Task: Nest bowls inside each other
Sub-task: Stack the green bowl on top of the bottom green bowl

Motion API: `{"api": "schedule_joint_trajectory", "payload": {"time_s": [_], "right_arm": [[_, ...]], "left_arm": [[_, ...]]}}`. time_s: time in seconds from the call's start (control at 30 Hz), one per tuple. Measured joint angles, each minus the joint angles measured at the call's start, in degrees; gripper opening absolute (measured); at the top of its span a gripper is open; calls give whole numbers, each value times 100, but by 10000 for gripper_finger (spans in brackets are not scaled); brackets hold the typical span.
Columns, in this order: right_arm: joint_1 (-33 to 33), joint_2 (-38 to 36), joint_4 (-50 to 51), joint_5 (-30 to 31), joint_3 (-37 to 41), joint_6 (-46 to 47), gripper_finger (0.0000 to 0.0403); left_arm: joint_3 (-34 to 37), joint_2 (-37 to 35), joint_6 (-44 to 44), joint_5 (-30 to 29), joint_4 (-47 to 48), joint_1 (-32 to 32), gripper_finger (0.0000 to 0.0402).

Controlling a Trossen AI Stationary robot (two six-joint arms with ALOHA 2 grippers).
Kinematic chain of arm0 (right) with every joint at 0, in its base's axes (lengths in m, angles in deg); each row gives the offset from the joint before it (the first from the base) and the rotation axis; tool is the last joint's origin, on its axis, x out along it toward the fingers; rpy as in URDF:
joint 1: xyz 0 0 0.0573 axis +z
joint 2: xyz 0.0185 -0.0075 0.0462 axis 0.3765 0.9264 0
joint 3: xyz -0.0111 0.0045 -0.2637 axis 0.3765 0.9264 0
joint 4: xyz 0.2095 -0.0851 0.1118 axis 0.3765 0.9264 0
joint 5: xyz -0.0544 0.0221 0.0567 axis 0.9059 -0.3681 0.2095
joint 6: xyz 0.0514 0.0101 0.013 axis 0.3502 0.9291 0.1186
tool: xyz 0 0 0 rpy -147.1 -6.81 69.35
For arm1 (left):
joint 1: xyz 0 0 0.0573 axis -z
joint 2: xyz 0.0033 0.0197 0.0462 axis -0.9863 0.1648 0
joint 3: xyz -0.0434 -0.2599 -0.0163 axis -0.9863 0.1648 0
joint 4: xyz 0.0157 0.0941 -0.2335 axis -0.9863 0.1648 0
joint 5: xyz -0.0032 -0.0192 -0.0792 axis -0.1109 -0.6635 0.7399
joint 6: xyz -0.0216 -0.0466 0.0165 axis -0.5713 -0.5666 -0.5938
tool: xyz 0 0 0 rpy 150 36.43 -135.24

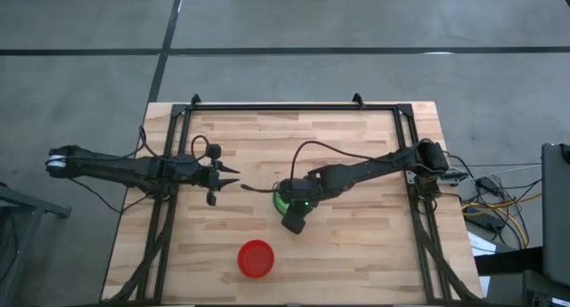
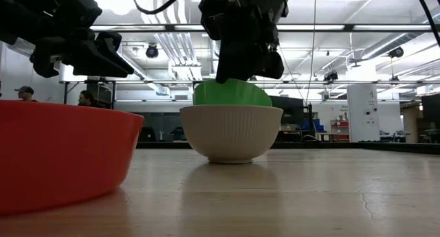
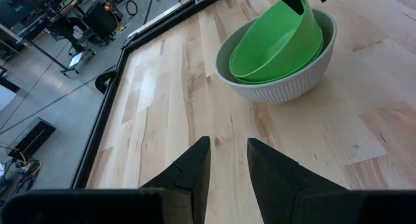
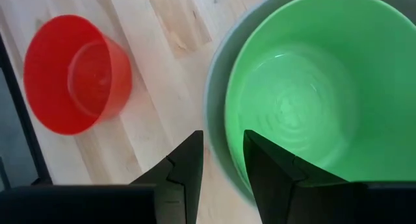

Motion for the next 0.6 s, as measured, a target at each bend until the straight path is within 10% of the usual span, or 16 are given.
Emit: {"api": "schedule_joint_trajectory", "payload": {"time_s": [0.6], "right_arm": [[-30, 16, 77, 130, 36, -22, 107]], "left_arm": [[0, 0, 0, -1, -1, 1, 108]]}}
